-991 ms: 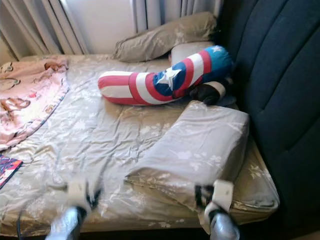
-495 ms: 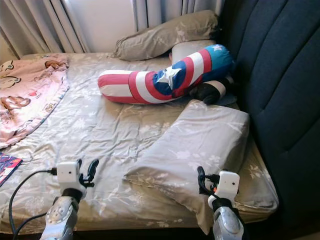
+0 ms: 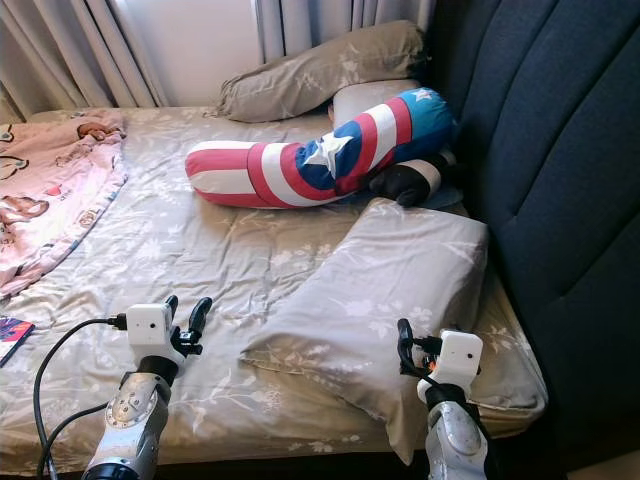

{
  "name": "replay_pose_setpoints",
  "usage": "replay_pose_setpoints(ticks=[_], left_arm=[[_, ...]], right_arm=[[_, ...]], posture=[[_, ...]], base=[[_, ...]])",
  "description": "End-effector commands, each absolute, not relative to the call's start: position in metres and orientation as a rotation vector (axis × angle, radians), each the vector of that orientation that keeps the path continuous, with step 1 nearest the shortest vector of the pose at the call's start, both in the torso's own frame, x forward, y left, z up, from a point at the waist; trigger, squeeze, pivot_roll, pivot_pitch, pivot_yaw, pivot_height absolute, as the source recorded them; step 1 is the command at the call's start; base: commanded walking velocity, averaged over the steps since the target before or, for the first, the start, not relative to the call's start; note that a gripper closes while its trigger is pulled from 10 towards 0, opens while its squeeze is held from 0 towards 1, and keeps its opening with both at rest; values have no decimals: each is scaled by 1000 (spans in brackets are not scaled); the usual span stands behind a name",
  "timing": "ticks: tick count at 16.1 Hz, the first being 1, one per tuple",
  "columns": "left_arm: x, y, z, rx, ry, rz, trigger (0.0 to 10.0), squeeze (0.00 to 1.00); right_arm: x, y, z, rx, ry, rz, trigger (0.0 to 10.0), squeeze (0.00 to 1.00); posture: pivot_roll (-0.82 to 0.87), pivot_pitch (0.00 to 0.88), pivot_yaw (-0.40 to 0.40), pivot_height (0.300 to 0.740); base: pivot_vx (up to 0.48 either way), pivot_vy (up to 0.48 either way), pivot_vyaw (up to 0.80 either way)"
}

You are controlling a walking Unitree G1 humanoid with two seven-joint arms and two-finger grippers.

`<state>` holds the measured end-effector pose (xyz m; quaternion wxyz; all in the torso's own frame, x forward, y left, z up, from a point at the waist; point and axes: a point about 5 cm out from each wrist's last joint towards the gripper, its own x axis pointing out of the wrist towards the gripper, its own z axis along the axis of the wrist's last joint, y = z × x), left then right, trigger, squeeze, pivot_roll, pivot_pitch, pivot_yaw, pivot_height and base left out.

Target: Clean up the room

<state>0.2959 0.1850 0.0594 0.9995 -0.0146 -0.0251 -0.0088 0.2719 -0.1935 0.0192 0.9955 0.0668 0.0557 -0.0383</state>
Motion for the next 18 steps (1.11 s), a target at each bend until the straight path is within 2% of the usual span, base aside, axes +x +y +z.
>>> replay_pose_setpoints(ticks=[1,6,12,18], left_arm=[[295,187,57,-43,-32,-10,10000,0],[294,182,53,-57,3,-63,10000,0],[295,182,52,-65,11,-78,10000,0],[297,184,54,-72,12,-80,10000,0]], right_arm=[[274,-192,21,133,111,-74,10000,0],[272,-189,16,152,143,-85,10000,0],[271,-190,15,150,152,-95,10000,0],[272,-194,14,150,166,-110,10000,0]], posture=[[-49,75,6,740],[-60,40,11,740],[-68,16,9,740],[-60,54,6,740]], base=[[0,0,0],[0,0,0],[307,0,0],[53,0,0]])
